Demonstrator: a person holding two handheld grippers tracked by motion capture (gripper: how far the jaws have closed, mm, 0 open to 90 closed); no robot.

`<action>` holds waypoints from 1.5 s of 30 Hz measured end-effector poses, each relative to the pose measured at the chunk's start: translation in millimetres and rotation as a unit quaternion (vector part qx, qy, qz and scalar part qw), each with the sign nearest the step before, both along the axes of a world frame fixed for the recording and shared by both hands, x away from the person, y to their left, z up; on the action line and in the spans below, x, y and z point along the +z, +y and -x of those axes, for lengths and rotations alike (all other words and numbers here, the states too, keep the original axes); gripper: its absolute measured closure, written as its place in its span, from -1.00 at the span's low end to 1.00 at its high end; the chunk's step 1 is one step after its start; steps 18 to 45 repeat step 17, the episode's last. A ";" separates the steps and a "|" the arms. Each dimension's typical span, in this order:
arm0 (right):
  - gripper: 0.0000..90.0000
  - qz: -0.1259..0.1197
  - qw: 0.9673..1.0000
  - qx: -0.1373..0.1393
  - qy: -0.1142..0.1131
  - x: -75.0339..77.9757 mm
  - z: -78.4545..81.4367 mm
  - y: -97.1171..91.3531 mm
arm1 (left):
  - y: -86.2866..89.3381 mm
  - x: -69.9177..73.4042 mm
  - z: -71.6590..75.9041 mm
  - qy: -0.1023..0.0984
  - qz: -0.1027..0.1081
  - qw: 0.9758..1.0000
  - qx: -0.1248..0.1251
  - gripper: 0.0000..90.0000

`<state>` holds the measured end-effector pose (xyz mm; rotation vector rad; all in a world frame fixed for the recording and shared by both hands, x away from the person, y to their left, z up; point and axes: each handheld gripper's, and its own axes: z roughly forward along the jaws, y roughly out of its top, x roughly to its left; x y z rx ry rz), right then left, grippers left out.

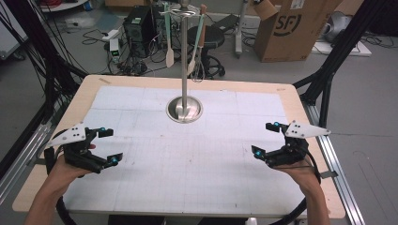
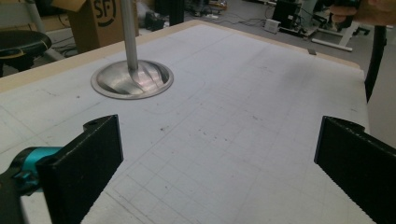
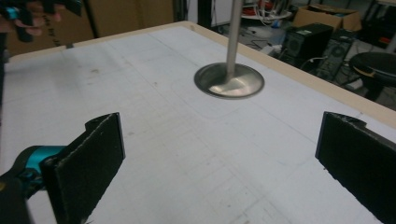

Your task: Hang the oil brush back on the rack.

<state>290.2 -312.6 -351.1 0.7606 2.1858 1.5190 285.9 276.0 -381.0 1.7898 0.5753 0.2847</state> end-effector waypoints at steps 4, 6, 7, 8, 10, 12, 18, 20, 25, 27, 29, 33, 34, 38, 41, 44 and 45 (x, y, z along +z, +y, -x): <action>-1.00 -0.029 1.000 -0.010 0.006 -15.6 3.3 -6.5 | 2.2 -2.7 1.3 -0.001 0.003 1.000 0.001 -0.96; -1.00 -0.017 1.000 -0.014 0.011 -18.8 2.8 -8.3 | 3.2 -2.6 1.6 -0.002 0.002 1.000 0.002 -0.96; -1.00 -0.020 1.000 -0.016 0.008 -19.6 3.8 -9.6 | 3.2 -2.8 2.0 0.000 0.004 1.000 0.004 -0.96; -1.00 -0.025 1.000 -0.017 0.008 -20.3 4.0 -10.9 | 3.3 -3.0 1.7 0.000 0.001 1.000 0.003 -0.96; -1.00 -0.031 0.999 -0.023 0.010 -23.5 5.7 -14.0 | 2.8 -3.2 1.5 0.000 0.003 1.000 0.003 -0.96; -1.00 -0.039 0.999 -0.024 0.014 -26.8 7.0 -16.4 | 3.0 -2.7 1.7 -0.002 0.001 1.000 0.003 -0.96; -1.00 -0.042 0.999 -0.027 0.012 -26.6 7.5 -16.9 | 3.0 -2.6 1.8 -0.003 0.001 1.000 0.003 -0.96; -1.00 -0.042 0.999 -0.027 0.012 -26.6 7.5 -16.9 | 3.0 -2.6 1.8 -0.003 0.001 1.000 0.003 -0.96; -1.00 -0.042 0.999 -0.027 0.012 -26.6 7.5 -16.9 | 3.0 -2.6 1.8 -0.003 0.001 1.000 0.003 -0.96; -1.00 -0.042 0.999 -0.027 0.012 -26.6 7.5 -16.9 | 3.0 -2.6 1.8 -0.003 0.001 1.000 0.003 -0.96; -1.00 -0.042 0.999 -0.027 0.012 -26.6 7.5 -16.9 | 3.0 -2.6 1.8 -0.003 0.001 1.000 0.003 -0.96; -1.00 -0.042 0.999 -0.027 0.012 -26.6 7.5 -16.9 | 3.0 -2.6 1.8 -0.003 0.001 1.000 0.003 -0.96; -1.00 -0.042 0.999 -0.027 0.012 -26.6 7.5 -16.9 | 3.0 -2.6 1.8 -0.003 0.001 1.000 0.003 -0.96; -1.00 -0.042 0.999 -0.027 0.012 -26.6 7.5 -16.9 | 3.0 -2.6 1.8 -0.003 0.001 1.000 0.003 -0.96; -1.00 -0.042 0.999 -0.027 0.012 -26.6 7.5 -16.9 | 3.0 -2.6 1.8 -0.003 0.001 1.000 0.003 -0.96; -1.00 -0.042 0.999 -0.027 0.012 -26.6 7.5 -16.9 | 3.0 -2.6 1.8 -0.003 0.001 1.000 0.003 -0.96; -1.00 -0.042 0.999 -0.027 0.012 -26.6 7.5 -16.9 | 3.0 -2.6 1.8 -0.003 0.001 1.000 0.003 -0.96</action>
